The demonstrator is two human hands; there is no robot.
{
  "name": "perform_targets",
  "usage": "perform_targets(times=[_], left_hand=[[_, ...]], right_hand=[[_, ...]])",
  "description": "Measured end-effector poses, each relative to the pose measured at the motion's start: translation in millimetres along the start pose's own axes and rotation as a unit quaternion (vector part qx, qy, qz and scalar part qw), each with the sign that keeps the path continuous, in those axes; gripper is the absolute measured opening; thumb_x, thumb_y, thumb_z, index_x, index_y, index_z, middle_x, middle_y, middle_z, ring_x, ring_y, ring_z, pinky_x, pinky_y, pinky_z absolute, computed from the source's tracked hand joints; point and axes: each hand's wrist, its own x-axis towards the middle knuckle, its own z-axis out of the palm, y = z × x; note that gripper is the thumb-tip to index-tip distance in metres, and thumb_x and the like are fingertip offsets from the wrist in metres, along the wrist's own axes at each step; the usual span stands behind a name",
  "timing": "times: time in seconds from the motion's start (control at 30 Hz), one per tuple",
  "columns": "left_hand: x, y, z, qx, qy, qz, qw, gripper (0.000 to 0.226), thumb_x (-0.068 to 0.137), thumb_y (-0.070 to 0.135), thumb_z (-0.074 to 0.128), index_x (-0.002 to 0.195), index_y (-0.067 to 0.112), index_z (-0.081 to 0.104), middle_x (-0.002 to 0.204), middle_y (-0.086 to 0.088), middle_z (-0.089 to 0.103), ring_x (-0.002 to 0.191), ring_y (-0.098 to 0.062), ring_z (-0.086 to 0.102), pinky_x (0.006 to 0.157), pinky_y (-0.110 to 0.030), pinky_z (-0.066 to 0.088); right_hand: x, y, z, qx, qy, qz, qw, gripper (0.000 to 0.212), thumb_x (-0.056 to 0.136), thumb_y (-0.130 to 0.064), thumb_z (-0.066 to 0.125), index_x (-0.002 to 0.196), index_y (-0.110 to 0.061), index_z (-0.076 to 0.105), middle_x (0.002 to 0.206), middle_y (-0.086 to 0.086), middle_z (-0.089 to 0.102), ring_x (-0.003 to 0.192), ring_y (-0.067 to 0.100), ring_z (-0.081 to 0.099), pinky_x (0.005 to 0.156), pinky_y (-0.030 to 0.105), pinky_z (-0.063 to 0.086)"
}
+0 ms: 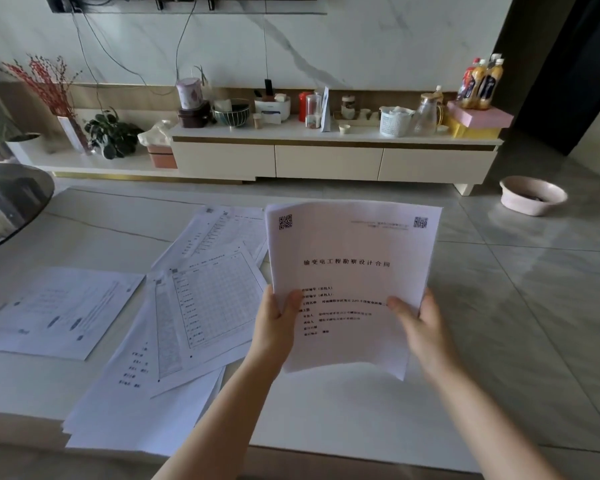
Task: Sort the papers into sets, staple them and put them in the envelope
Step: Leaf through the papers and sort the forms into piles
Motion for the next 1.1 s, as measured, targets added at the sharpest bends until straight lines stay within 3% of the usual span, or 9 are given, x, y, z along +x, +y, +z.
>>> perform_targets(times=[0.13,0.23,0.37,0.47,0.63,0.77,0.83,0.93,1.1], left_hand=[[-6.9,-14.3,2.0,0.011,-0.045,-0.027,0.999,0.014,0.096,0.019,0.054,0.1,0.029,0.047,0.106,0.003,0.062,0.095,-0.005,0.06,0.071,-0.016,0.049],[-4.4,-18.5,2.7,0.007,-0.037,-0.024,0.999,0.014,0.096,0.015,0.055,0.101,0.025,0.046,0.106,0.002,0.061,0.095,-0.011,0.061,0.066,-0.015,0.05],[1.0,-19.2,-3.0,0.001,-0.043,-0.018,0.999,0.021,0.094,0.015,0.058,0.106,0.028,0.047,0.108,0.004,0.062,0.095,-0.005,0.062,0.07,-0.016,0.051],[0.8,-28.4,-4.3,0.027,-0.054,-0.037,0.997,0.025,0.094,0.011,0.057,0.11,0.028,0.049,0.106,0.008,0.063,0.096,-0.006,0.061,0.071,-0.013,0.049],[8.0,-23.8,-6.4,0.004,-0.033,-0.018,0.999,0.023,0.095,0.008,0.054,0.106,0.027,0.05,0.104,0.008,0.064,0.093,-0.005,0.062,0.071,-0.016,0.051],[6.6,-35.8,-9.3,0.034,-0.053,-0.032,0.998,0.027,0.095,0.011,0.056,0.106,0.034,0.049,0.111,0.008,0.063,0.102,-0.004,0.06,0.077,-0.015,0.048],[5.9,-49.3,-11.1,0.054,-0.054,-0.043,0.996,0.031,0.094,0.011,0.057,0.109,0.037,0.048,0.115,0.009,0.061,0.107,-0.003,0.056,0.08,-0.013,0.043],[8.2,-63.5,-13.7,0.086,-0.05,-0.055,0.993,0.032,0.095,0.012,0.055,0.12,0.03,0.049,0.118,0.007,0.06,0.111,-0.005,0.054,0.083,-0.016,0.041],[10.2,-61.3,-9.3,0.136,-0.014,-0.062,0.989,0.027,0.096,0.012,0.05,0.121,0.021,0.051,0.114,0.005,0.062,0.107,-0.013,0.057,0.089,-0.029,0.044]], right_hand=[[-14.5,28.0,2.0,-0.009,-0.017,0.052,0.998,0.026,0.091,-0.007,0.058,0.115,-0.02,0.057,0.106,0.0,0.069,0.099,0.016,0.065,0.081,0.03,0.05],[-18.9,34.5,2.8,0.005,-0.01,0.067,0.998,0.03,0.091,-0.006,0.057,0.12,-0.015,0.056,0.108,0.002,0.068,0.101,0.019,0.065,0.08,0.031,0.05],[-14.7,32.6,0.5,0.026,-0.024,0.077,0.996,0.033,0.088,-0.005,0.062,0.117,-0.017,0.055,0.105,0.0,0.07,0.096,0.016,0.067,0.081,0.033,0.052],[-14.9,38.1,5.8,0.023,-0.014,0.09,0.996,0.036,0.082,-0.004,0.065,0.114,-0.014,0.055,0.103,0.006,0.069,0.096,0.024,0.066,0.076,0.032,0.051],[-7.6,22.6,9.0,0.024,0.016,0.032,0.999,0.029,0.088,-0.001,0.059,0.103,-0.025,0.054,0.1,-0.002,0.068,0.092,0.016,0.065,0.08,0.032,0.051],[-15.5,38.6,11.9,-0.004,-0.005,0.054,0.999,0.038,0.087,0.005,0.053,0.116,-0.02,0.053,0.103,-0.001,0.066,0.097,0.015,0.063,0.077,0.027,0.048],[-22.5,52.6,15.1,-0.028,-0.01,0.076,0.997,0.037,0.088,0.006,0.049,0.119,-0.015,0.051,0.103,-0.001,0.066,0.098,0.013,0.061,0.083,0.028,0.048],[-24.1,62.5,15.6,-0.045,-0.011,0.099,0.994,0.03,0.092,0.005,0.046,0.119,-0.007,0.047,0.1,-0.001,0.064,0.088,0.002,0.058,0.074,0.011,0.045],[-18.0,54.4,12.6,-0.085,-0.046,0.104,0.99,0.029,0.095,0.001,0.045,0.116,-0.019,0.048,0.102,-0.009,0.061,0.092,0.002,0.056,0.066,0.003,0.041]])
